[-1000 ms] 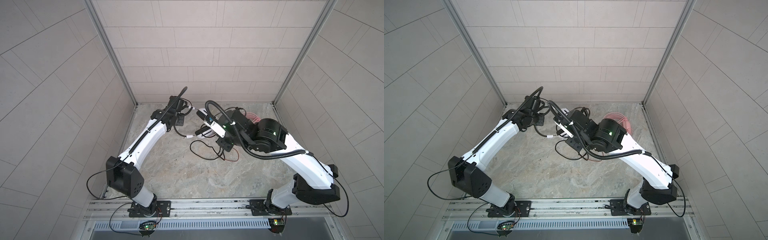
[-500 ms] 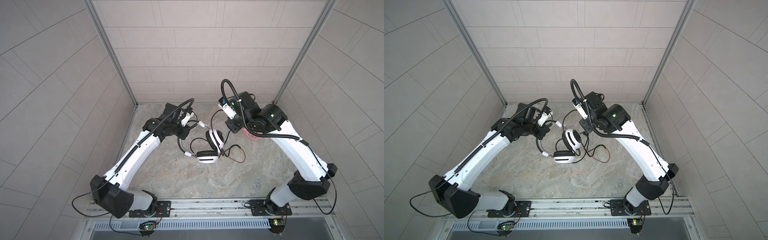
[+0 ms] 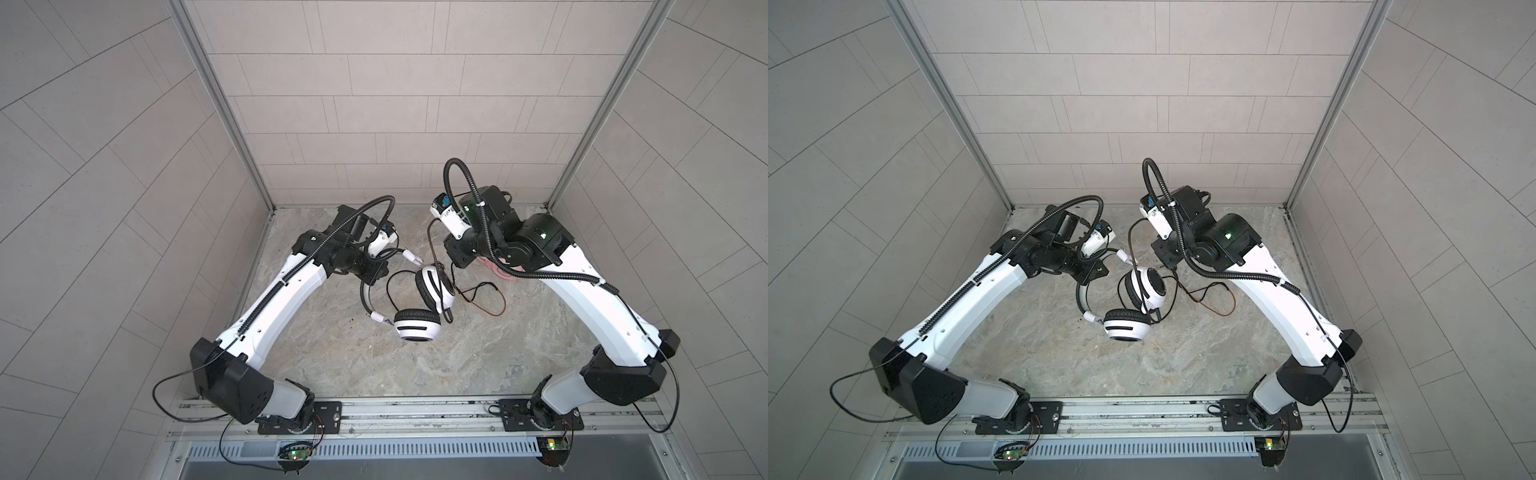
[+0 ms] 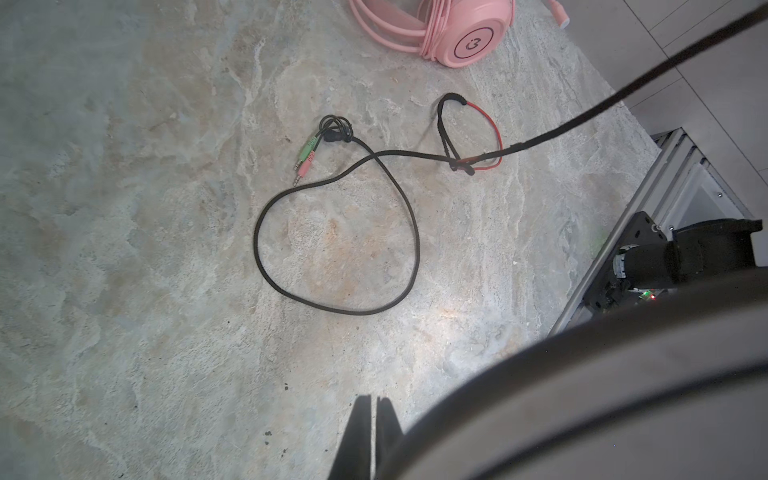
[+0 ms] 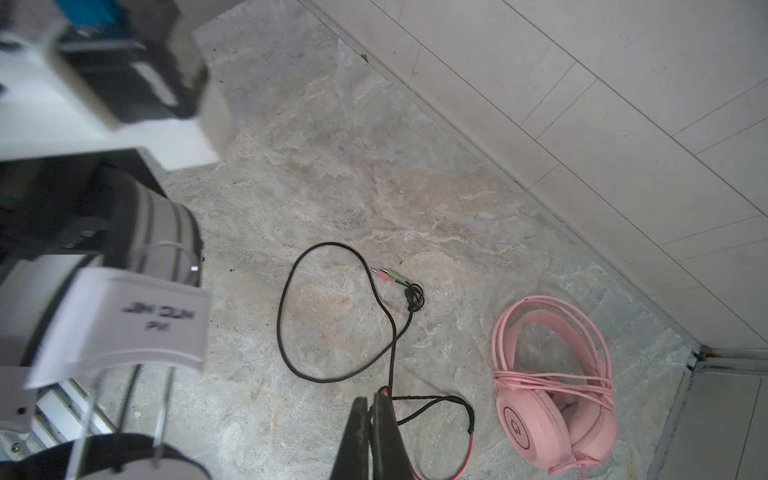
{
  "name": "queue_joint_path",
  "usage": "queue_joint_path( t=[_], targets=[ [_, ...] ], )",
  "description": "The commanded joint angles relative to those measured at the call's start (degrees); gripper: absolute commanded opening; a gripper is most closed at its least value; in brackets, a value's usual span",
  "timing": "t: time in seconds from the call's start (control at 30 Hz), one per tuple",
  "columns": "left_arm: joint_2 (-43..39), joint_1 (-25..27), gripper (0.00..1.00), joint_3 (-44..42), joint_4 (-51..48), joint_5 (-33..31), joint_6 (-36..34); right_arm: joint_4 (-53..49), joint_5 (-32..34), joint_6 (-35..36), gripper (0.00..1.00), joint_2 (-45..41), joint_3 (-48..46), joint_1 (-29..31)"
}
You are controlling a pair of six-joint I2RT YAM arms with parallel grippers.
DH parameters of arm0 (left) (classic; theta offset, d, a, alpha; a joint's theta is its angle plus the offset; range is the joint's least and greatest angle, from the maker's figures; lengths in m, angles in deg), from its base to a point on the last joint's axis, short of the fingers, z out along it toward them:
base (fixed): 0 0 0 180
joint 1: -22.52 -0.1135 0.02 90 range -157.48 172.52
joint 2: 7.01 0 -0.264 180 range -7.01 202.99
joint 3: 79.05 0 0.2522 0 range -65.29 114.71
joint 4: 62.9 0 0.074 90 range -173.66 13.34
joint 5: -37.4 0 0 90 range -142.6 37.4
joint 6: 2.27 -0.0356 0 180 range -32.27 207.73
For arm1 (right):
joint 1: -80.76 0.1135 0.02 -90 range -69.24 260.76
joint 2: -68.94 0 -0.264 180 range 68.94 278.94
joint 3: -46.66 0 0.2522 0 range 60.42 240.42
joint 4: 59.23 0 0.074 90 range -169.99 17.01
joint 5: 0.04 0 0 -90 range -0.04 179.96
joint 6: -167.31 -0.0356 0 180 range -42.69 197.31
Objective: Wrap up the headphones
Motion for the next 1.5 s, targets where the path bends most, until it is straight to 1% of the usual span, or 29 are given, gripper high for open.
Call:
queue_joint_path(
  t=[0.0,0.13,0.17,0.3,0.37,0.43,0.5,0.73,0.87,1.03,1.2,1.3,1.37,1.47],
  targets=[
    [1.06,0.72,0.00,2.04,1.50,3.85,3.05,-0.19,1.52,-0.77,0.00,-1.93,2.20,3.20],
    [3.01,0.87,0.00,2.78,1.90,3.92,4.59,-1.88,2.93,-0.80,0.00,-0.32,5.20,6.71],
    [3.41,1.06,0.00,2.70,2.20,3.07,5.05,-2.13,3.35,-0.62,0.00,0.14,5.73,7.37],
    [4.85,1.04,0.00,3.05,2.21,2.22,6.26,-1.66,4.29,-1.02,0.00,1.45,5.53,8.21],
    [5.60,1.07,0.00,3.62,1.64,2.26,7.32,-1.92,7.63,-1.52,0.00,2.63,5.04,8.16],
    [5.88,1.63,0.00,4.10,1.16,2.62,7.94,-2.87,13.30,-2.09,0.00,4.60,5.35,8.02],
    [5.44,2.41,0.00,4.12,1.29,1.87,8.52,-3.89,17.10,-3.14,0.00,6.54,6.14,7.43],
    [4.88,4.62,0.00,4.45,1.50,0.43,11.32,-8.74,26.31,-7.44,0.00,14.74,14.47,6.88],
    [4.87,5.63,0.00,4.63,1.58,-0.06,11.61,-10.72,29.61,-7.99,0.00,18.28,18.04,6.63],
    [3.03,5.99,0.00,3.59,1.92,-0.82,11.36,-10.90,28.47,-8.43,0.00,19.91,17.88,1.97],
    [0.40,5.96,0.00,2.60,3.89,2.48,11.03,-8.40,25.40,-7.87,0.00,20.65,15.74,-1.75],
    [-2.03,5.94,0.00,1.15,6.34,3.86,10.64,-6.36,21.92,-7.33,0.00,20.94,13.29,-4.27],
    [-3.12,5.99,0.00,0.53,7.52,5.13,10.12,-4.70,18.43,-6.77,0.00,20.92,11.19,-5.59],
    [-3.94,5.82,0.00,0.24,8.94,7.70,10.09,-1.31,10.54,-6.66,0.00,20.04,6.91,-7.77]
  ],
)
